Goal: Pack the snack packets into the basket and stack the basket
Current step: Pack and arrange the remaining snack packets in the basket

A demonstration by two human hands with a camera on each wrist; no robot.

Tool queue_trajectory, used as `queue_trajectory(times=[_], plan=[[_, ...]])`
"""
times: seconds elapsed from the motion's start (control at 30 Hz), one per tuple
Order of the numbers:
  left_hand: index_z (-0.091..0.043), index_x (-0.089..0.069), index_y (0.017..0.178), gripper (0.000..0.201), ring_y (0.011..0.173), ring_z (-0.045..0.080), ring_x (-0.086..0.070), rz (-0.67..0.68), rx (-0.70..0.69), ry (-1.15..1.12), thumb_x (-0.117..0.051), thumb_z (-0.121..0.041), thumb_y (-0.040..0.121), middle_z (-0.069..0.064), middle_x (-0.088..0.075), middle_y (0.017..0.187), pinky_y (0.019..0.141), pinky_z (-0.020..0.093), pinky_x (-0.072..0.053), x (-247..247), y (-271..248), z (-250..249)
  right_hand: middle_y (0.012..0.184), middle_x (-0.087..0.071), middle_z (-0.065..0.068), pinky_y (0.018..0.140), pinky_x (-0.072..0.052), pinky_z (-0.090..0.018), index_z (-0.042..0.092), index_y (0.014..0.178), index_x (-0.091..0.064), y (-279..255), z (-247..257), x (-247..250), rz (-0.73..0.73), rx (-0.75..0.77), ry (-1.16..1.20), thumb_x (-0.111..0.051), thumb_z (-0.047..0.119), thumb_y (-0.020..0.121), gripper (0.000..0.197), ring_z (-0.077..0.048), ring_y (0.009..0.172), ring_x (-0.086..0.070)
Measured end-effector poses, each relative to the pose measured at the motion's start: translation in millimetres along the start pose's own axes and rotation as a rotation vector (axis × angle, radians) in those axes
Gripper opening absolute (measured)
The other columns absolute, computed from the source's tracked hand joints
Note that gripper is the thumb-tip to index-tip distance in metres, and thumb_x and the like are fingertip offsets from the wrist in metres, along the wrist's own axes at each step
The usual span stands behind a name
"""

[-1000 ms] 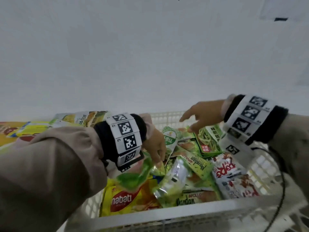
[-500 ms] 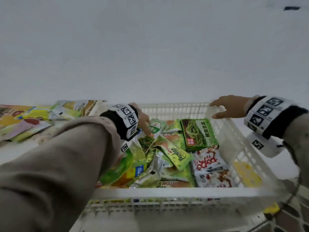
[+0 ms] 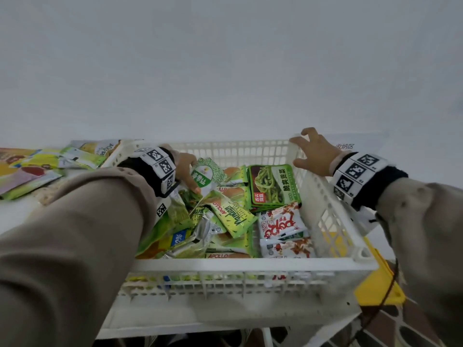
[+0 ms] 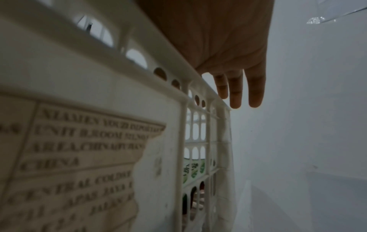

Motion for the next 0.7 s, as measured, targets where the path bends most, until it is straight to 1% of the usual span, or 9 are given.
queue_trajectory(times=[0.1,0.13,0.23,0.3,0.4,0.5,0.57,0.6,0.7], plan=[[-0.011,-0.049,0.115,0.070,0.101,0.028,-0.056,-0.045,-0.013,-0.010,-0.076,-0.050,0.064,0.002,-0.056,0.100,0.093,0.040,-0.044,9,-5,3,0.147,-0.015,-0.011,0.104,-0.036,-0.043,0.019,0.142,-0.029,1,1,-2,0.006,0.022,-0.016,-0.048,0.028,0.092,0.054,-0.032,0.130,-0.029],[-0.011,-0.051,0.114,0.067,0.100,0.027,-0.057,-0.070,-0.020,-0.030,-0.076,-0.049,0.065,0.000,-0.057,0.099,0.093,0.040,-0.044,12,-8,4,0.147,-0.015,-0.012,0.104,-0.035,-0.043,0.020,0.142,-0.030,1,2,-2,0.007,0.026,-0.030,-0.048,0.027,0.093,0.053,-0.032,0.130,-0.030],[-0.008,-0.053,0.114,0.055,0.102,0.028,-0.056,-0.159,-0.060,-0.098,-0.075,-0.035,0.072,0.007,-0.060,0.111,0.094,0.042,-0.043,26,-20,2,0.147,-0.015,-0.013,0.104,-0.035,-0.043,0.020,0.141,-0.033,2,2,-2,0.008,0.024,-0.043,-0.047,0.026,0.093,0.050,-0.033,0.130,-0.029],[-0.008,-0.054,0.110,0.047,0.097,0.028,-0.057,-0.228,-0.065,-0.128,-0.075,-0.029,0.072,0.011,-0.062,0.112,0.092,0.041,-0.045,39,-31,-2,0.147,-0.015,-0.013,0.104,-0.036,-0.043,0.020,0.140,-0.033,2,3,-3,0.013,0.020,-0.047,-0.046,0.027,0.093,0.049,-0.033,0.130,-0.029],[-0.011,-0.054,0.107,0.044,0.091,0.025,-0.058,-0.366,-0.095,-0.145,-0.075,-0.029,0.073,0.010,-0.064,0.107,0.091,0.044,-0.046,59,-46,-15,0.147,-0.015,-0.012,0.102,-0.037,-0.043,0.020,0.140,-0.034,2,4,-3,0.020,0.014,-0.051,-0.046,0.027,0.093,0.049,-0.032,0.130,-0.030],[-0.011,-0.055,0.109,0.046,0.092,0.024,-0.058,-0.494,-0.202,-0.209,-0.075,-0.029,0.072,0.010,-0.064,0.108,0.090,0.042,-0.047,69,-60,-42,0.146,-0.016,-0.012,0.102,-0.037,-0.044,0.019,0.139,-0.035,2,3,-4,0.026,0.007,-0.036,-0.047,0.026,0.092,0.049,-0.032,0.129,-0.031],[-0.010,-0.056,0.112,0.048,0.092,0.024,-0.059,-0.487,-0.292,-0.282,-0.075,-0.027,0.071,0.011,-0.064,0.110,0.088,0.039,-0.048,66,-67,-65,0.147,-0.018,-0.012,0.102,-0.037,-0.044,0.018,0.140,-0.033,1,2,-4,0.001,0.003,-0.025,-0.047,0.024,0.092,0.050,-0.033,0.128,-0.032],[-0.009,-0.056,0.113,0.049,0.094,0.024,-0.060,-0.449,-0.343,-0.347,-0.075,-0.024,0.071,0.011,-0.064,0.111,0.089,0.040,-0.049,62,-70,-77,0.147,-0.019,-0.013,0.102,-0.037,-0.044,0.017,0.140,-0.032,1,2,-3,-0.016,-0.002,-0.014,-0.047,0.023,0.091,0.052,-0.033,0.128,-0.032],[-0.008,-0.056,0.117,0.047,0.098,0.027,-0.063,-0.236,-0.427,-0.559,-0.073,-0.016,0.074,0.011,-0.065,0.113,0.090,0.042,-0.049,44,-74,-109,0.144,-0.028,-0.015,0.101,-0.038,-0.047,0.014,0.140,-0.030,4,-1,-6,-0.053,-0.019,0.029,-0.045,0.027,0.091,0.053,-0.033,0.127,-0.034]])
Point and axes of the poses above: each hand's wrist, its own y-axis towards the middle knuckle, its own x-axis out of the back of the hand, z = x × y, the point moved 1 cm from there along y, towards the middle knuckle
